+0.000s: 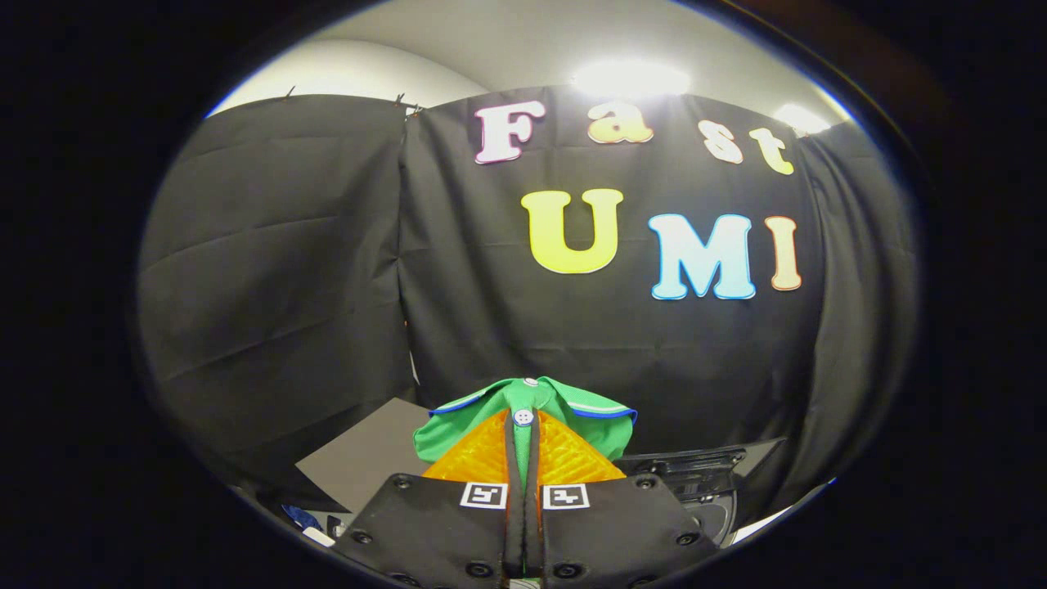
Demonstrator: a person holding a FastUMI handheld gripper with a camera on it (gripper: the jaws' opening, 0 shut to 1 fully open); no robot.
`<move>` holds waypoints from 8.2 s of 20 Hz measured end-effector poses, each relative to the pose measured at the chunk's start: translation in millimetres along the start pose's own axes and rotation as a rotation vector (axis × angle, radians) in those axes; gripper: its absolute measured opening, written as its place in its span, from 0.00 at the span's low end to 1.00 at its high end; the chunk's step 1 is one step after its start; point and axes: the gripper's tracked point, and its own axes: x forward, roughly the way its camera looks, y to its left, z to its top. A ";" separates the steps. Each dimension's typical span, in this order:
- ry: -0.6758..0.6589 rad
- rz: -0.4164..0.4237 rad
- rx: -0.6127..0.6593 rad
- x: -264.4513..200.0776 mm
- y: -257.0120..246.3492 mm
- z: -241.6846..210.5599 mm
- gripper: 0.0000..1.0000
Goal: Put the clothes into the washing machine and then close the washing machine lid.
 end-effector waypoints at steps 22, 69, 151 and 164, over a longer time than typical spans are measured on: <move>0.051 -0.170 0.128 -37.2 -188.1 -72.2 0.02; 0.633 -0.259 0.338 42.2 -225.4 -397.2 0.02; 0.508 -0.303 0.075 162.1 -248.9 -183.2 0.98; 0.428 -0.237 0.102 155.1 -245.7 -191.6 1.00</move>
